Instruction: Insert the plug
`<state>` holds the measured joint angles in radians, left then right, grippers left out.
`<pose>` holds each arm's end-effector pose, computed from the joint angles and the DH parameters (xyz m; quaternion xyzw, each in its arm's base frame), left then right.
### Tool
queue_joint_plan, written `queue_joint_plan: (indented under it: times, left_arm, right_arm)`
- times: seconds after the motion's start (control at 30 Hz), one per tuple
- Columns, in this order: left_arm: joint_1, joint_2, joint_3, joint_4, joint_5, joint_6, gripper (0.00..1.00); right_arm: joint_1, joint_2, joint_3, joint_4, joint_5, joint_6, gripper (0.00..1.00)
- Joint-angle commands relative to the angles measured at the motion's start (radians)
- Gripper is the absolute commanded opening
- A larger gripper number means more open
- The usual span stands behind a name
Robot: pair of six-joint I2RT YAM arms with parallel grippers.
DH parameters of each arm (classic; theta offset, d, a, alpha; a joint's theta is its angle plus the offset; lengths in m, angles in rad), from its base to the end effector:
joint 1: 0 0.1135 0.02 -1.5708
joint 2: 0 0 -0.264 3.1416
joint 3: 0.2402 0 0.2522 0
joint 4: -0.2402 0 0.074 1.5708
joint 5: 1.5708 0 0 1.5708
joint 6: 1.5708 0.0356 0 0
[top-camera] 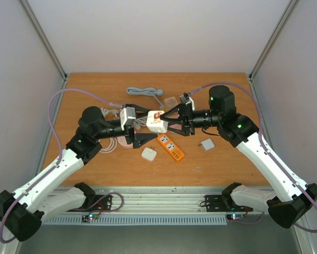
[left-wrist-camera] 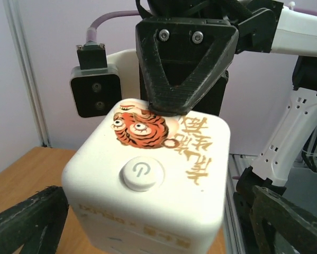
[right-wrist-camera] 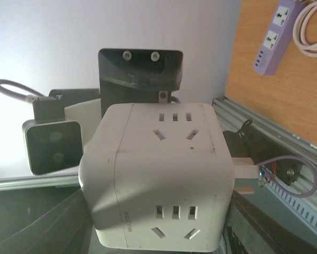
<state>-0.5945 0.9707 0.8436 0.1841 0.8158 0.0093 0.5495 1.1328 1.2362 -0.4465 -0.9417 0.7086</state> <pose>0.1675 -0.1446 0.3654 0.4628 0.5161 -0.4533 0.5604 0.1853 0.1472 0.4056 -0.2026 0.7469 0.6019 0.1969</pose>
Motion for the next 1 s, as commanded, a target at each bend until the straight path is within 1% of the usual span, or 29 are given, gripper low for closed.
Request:
queue_joint_plan:
  times: [0.0, 0.1, 0.2, 0.27, 0.37, 0.43, 0.5, 0.6, 0.67, 0.7, 0.8, 0.87, 0.97]
  left_arm:
    - [-0.007, -0.011, 0.009, 0.059, 0.006, 0.015, 0.95]
    - [-0.006, -0.041, -0.016, 0.068, -0.070, 0.024, 0.99]
    - [-0.007, -0.068, -0.035, 0.078, -0.073, 0.034, 0.99]
    - [-0.007, -0.070, -0.032, 0.062, -0.039, 0.045, 0.99]
    - [-0.007, -0.052, 0.021, -0.027, 0.073, 0.060, 0.99]
    - [-0.007, -0.036, 0.041, -0.047, 0.129, 0.070, 0.99]
    - [-0.007, -0.021, 0.050, -0.031, 0.162, 0.058, 0.99]
    - [-0.007, 0.000, 0.052, 0.039, 0.181, 0.022, 0.99]
    - [-0.007, 0.009, 0.056, 0.075, 0.198, 0.005, 0.96]
    - [-0.007, 0.012, 0.057, 0.090, 0.204, -0.027, 0.95]
    - [-0.007, 0.015, 0.055, 0.100, 0.206, -0.033, 0.89]
    - [-0.007, 0.013, 0.046, 0.103, 0.206, -0.024, 0.83]
    - [-0.006, 0.013, 0.039, 0.114, 0.211, -0.018, 0.68]
  right_arm:
    - [0.009, -0.030, 0.048, -0.023, -0.044, -0.041, 0.48]
    - [0.008, -0.034, 0.049, -0.052, -0.012, -0.067, 0.46]
    - [0.009, -0.026, 0.050, -0.046, -0.035, -0.068, 0.45]
    - [0.009, -0.024, 0.063, -0.046, -0.052, -0.091, 0.45]
    - [0.010, -0.029, 0.084, -0.055, -0.092, -0.133, 0.45]
    - [0.011, -0.031, 0.092, -0.057, -0.112, -0.142, 0.46]
    - [0.018, -0.028, 0.094, -0.053, -0.122, -0.142, 0.46]
    - [0.033, -0.018, 0.092, -0.049, -0.131, -0.138, 0.46]
    - [0.044, -0.014, 0.083, -0.048, -0.129, -0.139, 0.46]
    - [0.047, -0.012, 0.079, -0.045, -0.130, -0.137, 0.46]
    - [0.054, -0.011, 0.066, -0.019, -0.132, -0.115, 0.46]
    - [0.056, -0.013, 0.060, 0.007, -0.139, -0.096, 0.46]
    - [0.058, -0.014, 0.057, 0.018, -0.142, -0.088, 0.46]
